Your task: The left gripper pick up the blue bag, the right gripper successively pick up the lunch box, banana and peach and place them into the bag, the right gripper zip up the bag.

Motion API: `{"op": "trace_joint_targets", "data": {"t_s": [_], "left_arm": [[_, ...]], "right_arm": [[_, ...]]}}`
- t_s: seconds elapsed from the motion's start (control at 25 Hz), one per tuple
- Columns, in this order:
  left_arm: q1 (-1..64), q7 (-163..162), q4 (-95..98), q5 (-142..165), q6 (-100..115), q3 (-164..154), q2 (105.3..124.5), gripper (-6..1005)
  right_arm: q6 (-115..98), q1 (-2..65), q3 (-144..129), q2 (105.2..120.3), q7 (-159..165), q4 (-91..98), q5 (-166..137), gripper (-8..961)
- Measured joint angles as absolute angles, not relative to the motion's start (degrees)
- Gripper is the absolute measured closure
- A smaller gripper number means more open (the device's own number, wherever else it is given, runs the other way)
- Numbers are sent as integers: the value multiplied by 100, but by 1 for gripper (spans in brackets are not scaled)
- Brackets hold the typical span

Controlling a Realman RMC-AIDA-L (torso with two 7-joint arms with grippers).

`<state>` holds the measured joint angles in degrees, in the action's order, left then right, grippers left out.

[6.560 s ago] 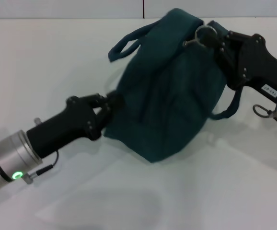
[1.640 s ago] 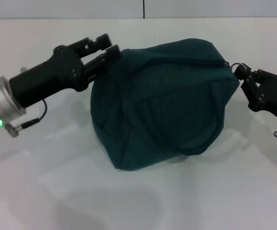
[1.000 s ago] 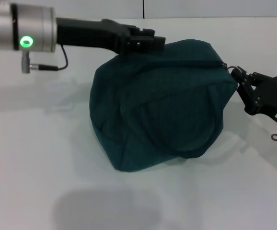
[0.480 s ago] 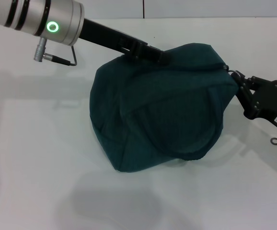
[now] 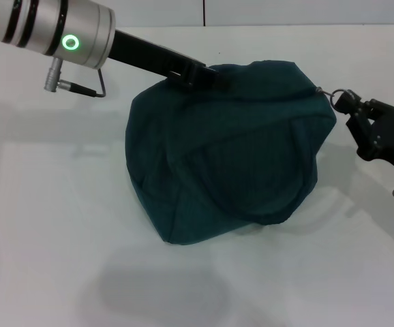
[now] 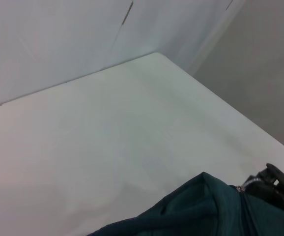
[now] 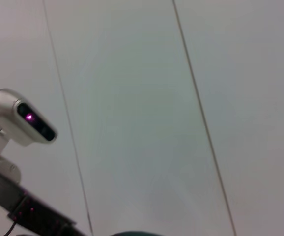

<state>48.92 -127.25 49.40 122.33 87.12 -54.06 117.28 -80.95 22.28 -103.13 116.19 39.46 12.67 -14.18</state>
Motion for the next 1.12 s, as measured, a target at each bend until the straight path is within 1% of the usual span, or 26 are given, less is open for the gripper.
{"op": "trace_joint_targets", "data": {"t_s": [0.24,0.44,0.76,1.12], "left_arm": [[4885,-12726,4940,12160,8910,-5383,11662,930],[4886,-12728,5041,12036,9038,-5368,11607,955],[4895,-12732,5084,12023,9040,-5363,11561,946],[4812,-12722,5097,12022,9020,-5301,11557,936]], "right_arm": [[-8129,2225,-10313,11620,3913,1219,-1166,943],[-7905,2252,-10309,11619,3769,1209,-1064,943],[-6980,2377,-10484,11619,3721,1257,-1094,943],[-6822,2402,-10823,11619,3738,1258,-1086,943]]}}
